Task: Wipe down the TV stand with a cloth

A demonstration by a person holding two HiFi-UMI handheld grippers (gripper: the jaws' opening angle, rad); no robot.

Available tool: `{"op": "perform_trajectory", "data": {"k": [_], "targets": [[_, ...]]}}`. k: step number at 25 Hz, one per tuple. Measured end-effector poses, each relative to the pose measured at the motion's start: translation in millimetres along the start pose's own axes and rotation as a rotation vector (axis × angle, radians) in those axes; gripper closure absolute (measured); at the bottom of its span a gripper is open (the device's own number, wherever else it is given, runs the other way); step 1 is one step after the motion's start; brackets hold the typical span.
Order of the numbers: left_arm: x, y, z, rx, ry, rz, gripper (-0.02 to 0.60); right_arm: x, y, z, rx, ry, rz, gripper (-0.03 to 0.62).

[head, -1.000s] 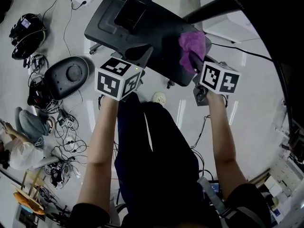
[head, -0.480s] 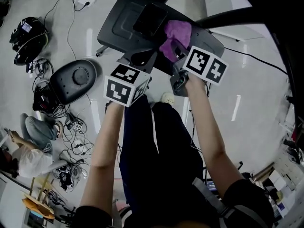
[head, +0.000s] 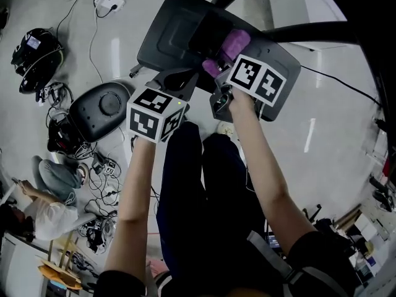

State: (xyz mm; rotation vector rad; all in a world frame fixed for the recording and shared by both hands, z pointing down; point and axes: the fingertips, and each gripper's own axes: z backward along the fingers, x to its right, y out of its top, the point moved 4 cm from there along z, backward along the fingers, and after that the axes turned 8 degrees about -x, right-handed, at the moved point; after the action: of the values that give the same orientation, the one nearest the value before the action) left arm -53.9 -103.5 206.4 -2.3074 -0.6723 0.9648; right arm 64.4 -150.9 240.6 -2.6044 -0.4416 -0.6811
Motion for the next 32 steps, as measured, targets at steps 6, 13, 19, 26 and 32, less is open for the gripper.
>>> {"op": "perform_trajectory", "data": {"k": [6, 13, 19, 26, 32], "targets": [[-1.1, -3.3, -7.8, -0.038, -0.042, -0.008, 0.577, 10.4, -0.5, 0.5, 0.043, -0.005, -0.049, 0.499], [15.9, -2.2, -18.2, -0.034, -0.042, 0.004, 0.577, 34.1, 3.4, 17.7, 0.065, -0.045, -0.039, 0.498], [36.7, -2.8, -31.0, -0.032, -0.046, 0.007, 0.577, 59.5, 4.2, 33.7, 0.069, -0.058, -0.044, 0.499], [64.2, -2.6, -49.6, -0.035, -0.064, 0.003, 0.577, 86.5, 0.4, 52.2, 0.060, -0.078, -0.061, 0.499], [90.8, -5.0, -67.5, -0.039, -0.074, 0.005, 0.577, 112.5, 0.8, 69.9, 0.057, -0.085, -0.062, 0.499]]}}
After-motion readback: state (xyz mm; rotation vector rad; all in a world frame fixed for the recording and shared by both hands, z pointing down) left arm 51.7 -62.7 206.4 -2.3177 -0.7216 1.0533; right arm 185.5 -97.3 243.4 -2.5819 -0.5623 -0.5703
